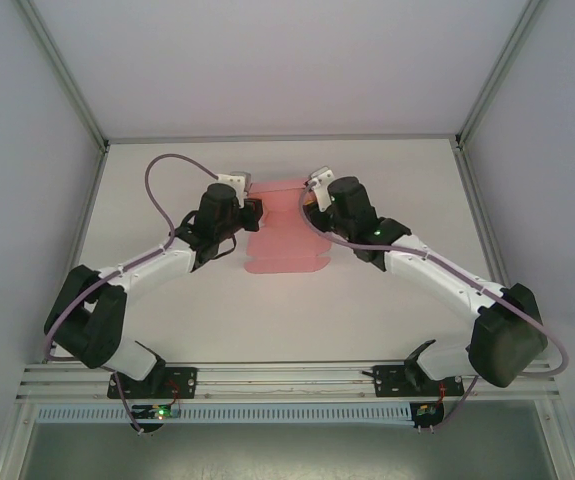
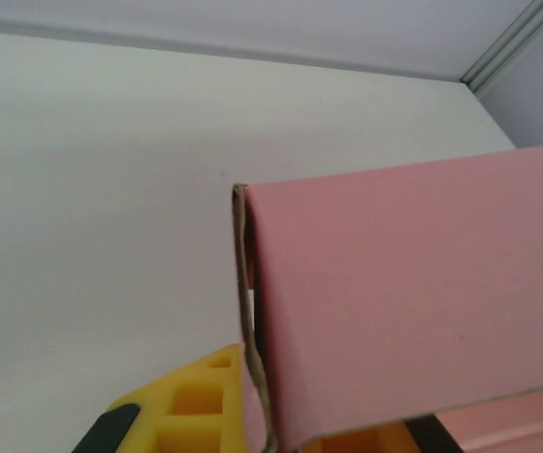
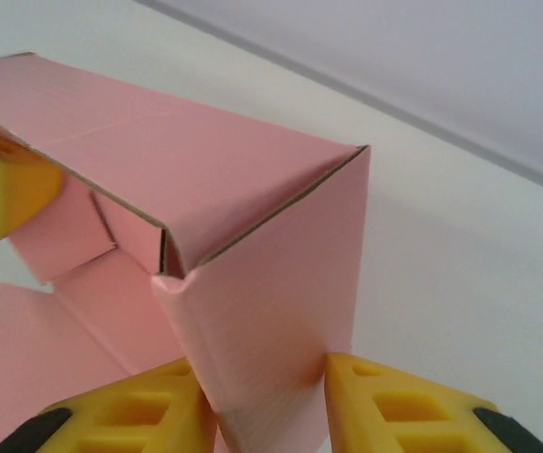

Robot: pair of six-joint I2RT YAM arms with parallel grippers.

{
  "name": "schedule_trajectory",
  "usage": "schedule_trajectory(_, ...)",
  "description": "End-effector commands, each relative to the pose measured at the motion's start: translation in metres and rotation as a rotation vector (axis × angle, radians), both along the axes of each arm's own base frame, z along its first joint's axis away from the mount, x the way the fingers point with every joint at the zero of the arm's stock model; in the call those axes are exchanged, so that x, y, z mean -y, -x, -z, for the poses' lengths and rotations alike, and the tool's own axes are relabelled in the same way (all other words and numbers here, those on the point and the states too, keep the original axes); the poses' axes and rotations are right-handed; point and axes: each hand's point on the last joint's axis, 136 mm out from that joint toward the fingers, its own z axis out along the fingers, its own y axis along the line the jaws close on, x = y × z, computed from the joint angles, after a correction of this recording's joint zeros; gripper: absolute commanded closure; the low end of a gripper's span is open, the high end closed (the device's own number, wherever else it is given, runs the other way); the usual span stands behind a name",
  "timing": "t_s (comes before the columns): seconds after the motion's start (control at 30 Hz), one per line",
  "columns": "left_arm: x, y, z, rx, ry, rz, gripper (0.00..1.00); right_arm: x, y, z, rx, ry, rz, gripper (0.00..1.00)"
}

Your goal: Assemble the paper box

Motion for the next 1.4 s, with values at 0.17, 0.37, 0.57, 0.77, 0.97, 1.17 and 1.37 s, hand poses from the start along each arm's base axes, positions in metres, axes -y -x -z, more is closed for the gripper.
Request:
schedule_trajectory(0.17,0.025,0.019,-0.062,0.067,-0.019,0.02,1.0,0.024,-0.022,-0.002,0.122,0.024,0.198,0.88)
schedule_trajectory(0.37,0.013,0.013,-0.045,-0.044,-0.069,-0.105,1.0,0.052,-0.033,0.005,0.142,0.118,0.363,0.97)
schedule_trajectory(0.57,-0.015,0.008,-0.028,-0.13,-0.178,-0.279,1.0,0.082,-0.042,0.02,0.127,0.277,0.537,1.0)
schedule_trajectory(0.77,-0.027,0.009,-0.009,-0.209,-0.231,-0.355,1.0,0.126,-0.04,0.019,0.155,0.334,0.767,1.0)
schedule_trajectory(0.97,-0.026,0.008,-0.004,-0.24,-0.247,-0.363,1.0,0.144,-0.037,0.015,0.194,0.35,0.874,1.0)
schedule_trajectory(1.17,-0.017,0.006,-0.006,-0.238,-0.214,-0.33,1.0,0.123,-0.044,0.01,0.241,0.162,0.781,1.0)
schedule_trajectory(1.37,-0.007,0.002,-0.007,-0.229,-0.189,-0.296,1.0,0.034,-0.044,0.008,0.17,-0.144,0.282,0.81)
